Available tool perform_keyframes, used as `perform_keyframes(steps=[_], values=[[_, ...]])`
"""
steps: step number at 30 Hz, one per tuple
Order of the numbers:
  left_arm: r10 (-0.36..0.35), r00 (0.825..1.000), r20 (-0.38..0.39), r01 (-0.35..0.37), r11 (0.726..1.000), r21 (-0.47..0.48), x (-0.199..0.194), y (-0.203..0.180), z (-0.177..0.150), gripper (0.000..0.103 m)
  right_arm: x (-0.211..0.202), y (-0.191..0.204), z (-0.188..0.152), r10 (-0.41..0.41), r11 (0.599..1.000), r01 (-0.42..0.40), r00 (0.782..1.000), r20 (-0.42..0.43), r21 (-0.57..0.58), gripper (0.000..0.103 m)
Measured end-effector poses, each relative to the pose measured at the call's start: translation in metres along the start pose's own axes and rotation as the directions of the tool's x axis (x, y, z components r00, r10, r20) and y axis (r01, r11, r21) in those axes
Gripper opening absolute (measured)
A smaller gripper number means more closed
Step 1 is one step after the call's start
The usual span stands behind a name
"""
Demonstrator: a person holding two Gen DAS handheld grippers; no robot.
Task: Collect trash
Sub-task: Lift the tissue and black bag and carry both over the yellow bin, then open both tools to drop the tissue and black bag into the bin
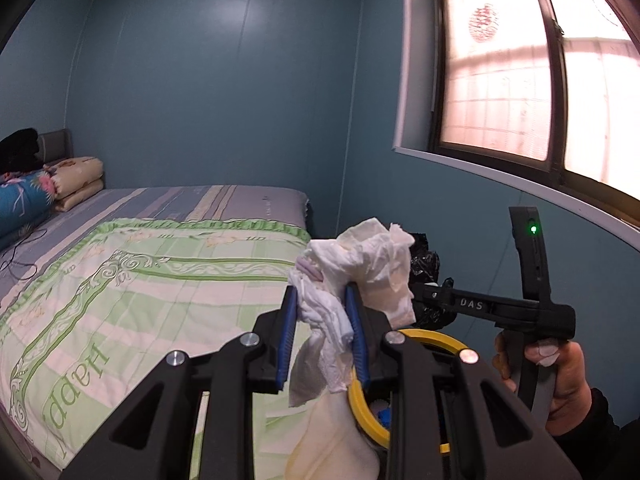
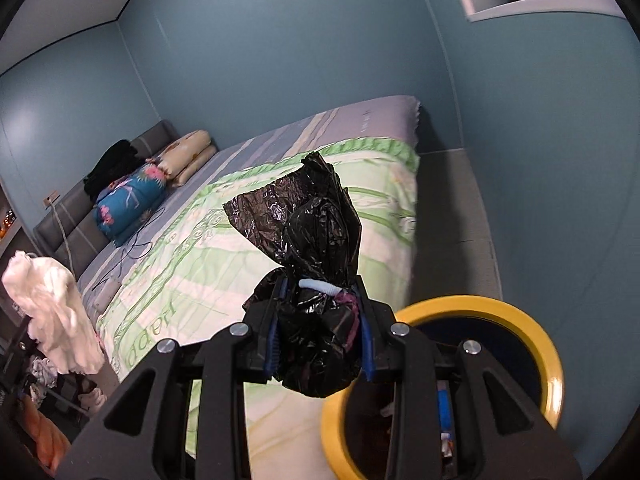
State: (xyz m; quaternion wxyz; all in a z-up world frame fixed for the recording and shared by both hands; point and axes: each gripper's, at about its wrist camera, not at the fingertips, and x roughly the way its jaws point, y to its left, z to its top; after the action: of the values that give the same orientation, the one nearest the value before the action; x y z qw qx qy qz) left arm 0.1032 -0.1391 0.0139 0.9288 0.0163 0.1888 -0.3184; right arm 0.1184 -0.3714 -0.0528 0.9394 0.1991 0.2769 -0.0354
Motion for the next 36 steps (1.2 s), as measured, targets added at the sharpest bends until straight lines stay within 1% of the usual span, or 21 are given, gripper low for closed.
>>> perform_keyframes(steps=[3, 7, 11, 14, 15, 17, 18, 19, 21, 22, 25, 27, 28, 29, 30, 34, 35, 36], values=[[-0.023, 1.000, -0.007, 0.023, 0.999, 0.025, 0.004, -0.017, 0.000, 0.023, -0.013, -0.013, -0.008, -0.033, 0.999, 0.033, 0.999, 0.031, 0.012, 0.029], [-0.047, 0.999, -0.023, 0.048, 0.997, 0.063, 0.014, -0.039, -0.002, 0.023, -0.023, -0.031, -0.017, -0.064, 0.998, 0.063, 0.997, 0.042, 0.032, 0.030], [-0.072, 0.995, -0.063, 0.077, 0.994, 0.078, 0.035, -0.054, -0.007, 0.023, -0.021, -0.051, -0.029, -0.099, 0.993, 0.097, 0.995, 0.022, 0.066, 0.031], [-0.103, 0.988, -0.119, 0.112, 0.991, 0.073, 0.062, -0.062, -0.016, 0.023, -0.017, -0.067, -0.036, -0.109, 0.989, 0.109, 0.994, -0.008, 0.103, 0.032], [-0.117, 0.983, -0.141, 0.127, 0.990, 0.064, 0.071, -0.063, -0.019, 0.023, -0.015, -0.072, -0.039, -0.117, 0.987, 0.119, 0.993, -0.019, 0.112, 0.032], [-0.156, 0.967, -0.200, 0.164, 0.986, 0.027, 0.096, -0.064, -0.030, 0.023, -0.010, -0.080, -0.042, -0.134, 0.982, 0.138, 0.990, -0.035, 0.127, 0.032], [-0.164, 0.962, -0.219, 0.171, 0.985, 0.017, 0.105, -0.065, -0.035, 0.023, -0.007, -0.085, -0.045, -0.139, 0.980, 0.144, 0.989, -0.046, 0.139, 0.033], [-0.177, 0.951, -0.253, 0.182, 0.983, 0.000, 0.121, -0.065, -0.042, 0.024, -0.006, -0.088, -0.047, -0.140, 0.978, 0.147, 0.989, -0.055, 0.147, 0.033], [-0.198, 0.935, -0.294, 0.199, 0.980, -0.027, 0.138, -0.065, -0.052, 0.024, 0.001, -0.096, -0.051, -0.149, 0.973, 0.160, 0.986, -0.077, 0.163, 0.033], [-0.208, 0.921, -0.328, 0.205, 0.978, -0.043, 0.152, -0.065, -0.060, 0.024, 0.005, -0.099, -0.053, -0.156, 0.971, 0.169, 0.984, -0.088, 0.170, 0.034], [-0.240, 0.894, -0.377, 0.224, 0.971, -0.085, 0.174, -0.063, -0.075, 0.025, 0.015, -0.107, -0.056, -0.154, 0.966, 0.175, 0.981, -0.119, 0.191, 0.034], [-0.268, 0.878, -0.396, 0.236, 0.963, -0.128, 0.182, -0.059, -0.080, 0.028, 0.019, -0.114, -0.061, -0.148, 0.963, 0.174, 0.980, -0.136, 0.206, 0.041], [-0.279, 0.873, -0.400, 0.241, 0.960, -0.143, 0.184, -0.058, -0.081, 0.032, 0.020, -0.116, -0.062, -0.148, 0.961, 0.176, 0.979, -0.140, 0.216, 0.046], [-0.290, 0.869, -0.400, 0.245, 0.956, -0.161, 0.184, -0.054, -0.082, 0.039, 0.021, -0.118, -0.062, -0.154, 0.959, 0.182, 0.978, -0.141, 0.218, 0.050], [-0.289, 0.872, -0.396, 0.240, 0.956, -0.170, 0.183, -0.050, -0.082, 0.043, 0.021, -0.118, -0.062, -0.163, 0.956, 0.191, 0.977, -0.139, 0.221, 0.051], [-0.265, 0.894, -0.360, 0.209, 0.960, -0.188, 0.170, -0.030, -0.077, 0.053, 0.015, -0.112, -0.057, -0.172, 0.954, 0.194, 0.978, -0.115, 0.229, 0.054], [-0.261, 0.899, -0.351, 0.203, 0.960, -0.195, 0.166, -0.025, -0.075, 0.053, 0.010, -0.111, -0.056, -0.178, 0.954, 0.198, 0.978, -0.106, 0.225, 0.055], [-0.247, 0.908, -0.338, 0.188, 0.962, -0.199, 0.161, -0.016, -0.072, 0.053, 0.008, -0.107, -0.053, -0.187, 0.955, 0.203, 0.978, -0.092, 0.217, 0.057]])
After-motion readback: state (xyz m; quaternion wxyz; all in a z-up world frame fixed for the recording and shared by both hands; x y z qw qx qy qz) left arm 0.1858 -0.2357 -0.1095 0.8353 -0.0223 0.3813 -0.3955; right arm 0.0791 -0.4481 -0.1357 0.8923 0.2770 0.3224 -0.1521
